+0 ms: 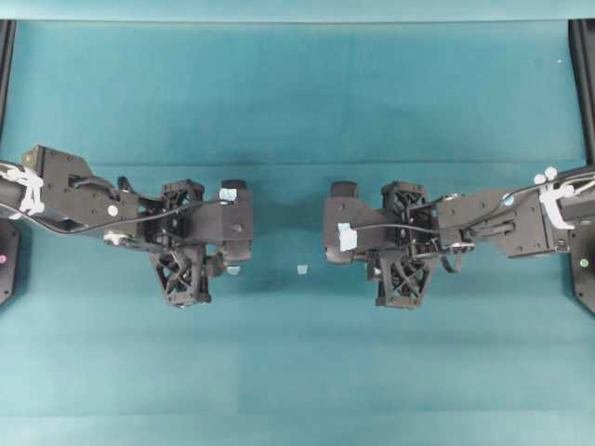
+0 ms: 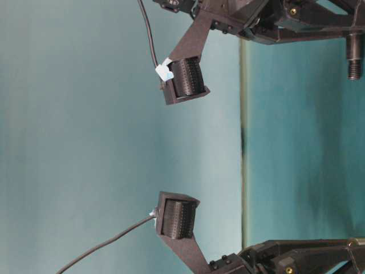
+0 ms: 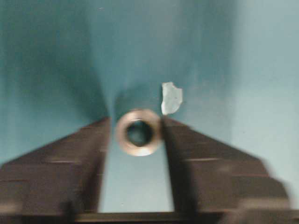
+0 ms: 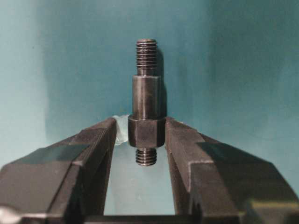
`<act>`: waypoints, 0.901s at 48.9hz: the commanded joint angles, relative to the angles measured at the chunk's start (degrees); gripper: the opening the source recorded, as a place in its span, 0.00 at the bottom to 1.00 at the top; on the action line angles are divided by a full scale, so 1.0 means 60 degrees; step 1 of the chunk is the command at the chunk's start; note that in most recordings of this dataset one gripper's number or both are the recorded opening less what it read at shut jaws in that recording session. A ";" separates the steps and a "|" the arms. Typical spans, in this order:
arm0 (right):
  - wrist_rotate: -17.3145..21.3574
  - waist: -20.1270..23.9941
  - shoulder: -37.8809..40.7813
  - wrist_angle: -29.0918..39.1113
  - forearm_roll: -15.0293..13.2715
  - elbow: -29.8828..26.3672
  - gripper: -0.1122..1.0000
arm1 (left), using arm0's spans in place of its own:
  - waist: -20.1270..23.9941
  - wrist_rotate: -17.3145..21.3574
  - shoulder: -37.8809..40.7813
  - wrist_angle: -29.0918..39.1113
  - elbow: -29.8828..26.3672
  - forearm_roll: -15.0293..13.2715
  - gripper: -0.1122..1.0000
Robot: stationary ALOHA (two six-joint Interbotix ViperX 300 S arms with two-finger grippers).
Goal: Insert the washer onto the shaft with both hands.
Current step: 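Lower both grippers and close left on washer, right on shaft collar, then lift the washer and shaft off the table with both grippers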
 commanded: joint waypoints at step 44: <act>0.0015 -0.0293 0.0117 0.0015 -0.0176 0.0000 0.13 | -0.0088 -0.0044 -0.0410 0.0249 -0.0029 0.0044 0.41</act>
